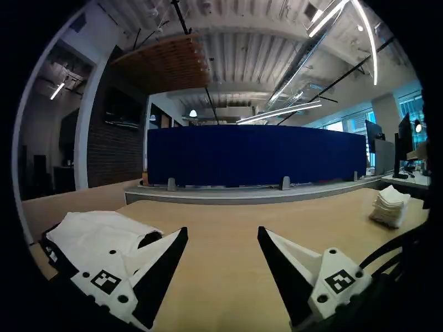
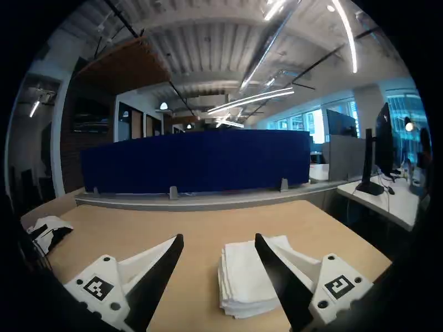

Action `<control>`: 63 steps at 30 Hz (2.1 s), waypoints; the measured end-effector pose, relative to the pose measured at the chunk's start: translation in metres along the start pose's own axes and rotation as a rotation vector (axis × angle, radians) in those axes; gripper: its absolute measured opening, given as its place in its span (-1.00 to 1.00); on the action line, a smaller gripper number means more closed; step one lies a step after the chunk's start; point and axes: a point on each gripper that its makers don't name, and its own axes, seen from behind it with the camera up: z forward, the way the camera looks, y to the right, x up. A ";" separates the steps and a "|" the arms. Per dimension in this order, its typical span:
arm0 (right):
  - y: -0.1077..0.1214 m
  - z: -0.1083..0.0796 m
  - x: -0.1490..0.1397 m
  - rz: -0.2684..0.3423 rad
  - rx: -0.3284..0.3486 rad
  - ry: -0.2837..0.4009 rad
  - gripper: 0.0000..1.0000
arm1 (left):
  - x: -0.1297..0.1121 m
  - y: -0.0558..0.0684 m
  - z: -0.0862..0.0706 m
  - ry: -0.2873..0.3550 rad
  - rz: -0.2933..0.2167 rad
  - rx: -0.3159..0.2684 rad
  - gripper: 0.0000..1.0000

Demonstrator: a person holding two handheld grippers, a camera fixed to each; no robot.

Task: Fold towel

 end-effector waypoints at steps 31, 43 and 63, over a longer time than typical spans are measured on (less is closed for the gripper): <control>0.029 0.011 -0.043 0.050 0.033 0.135 1.00 | 0.001 0.000 0.000 0.000 0.002 0.000 0.93; 0.033 0.016 -0.054 0.068 0.031 0.154 0.99 | 0.001 0.001 0.000 0.000 0.002 0.000 0.93; 0.024 0.019 -0.070 0.022 0.036 0.157 0.99 | 0.002 0.000 -0.001 0.000 0.002 0.000 0.93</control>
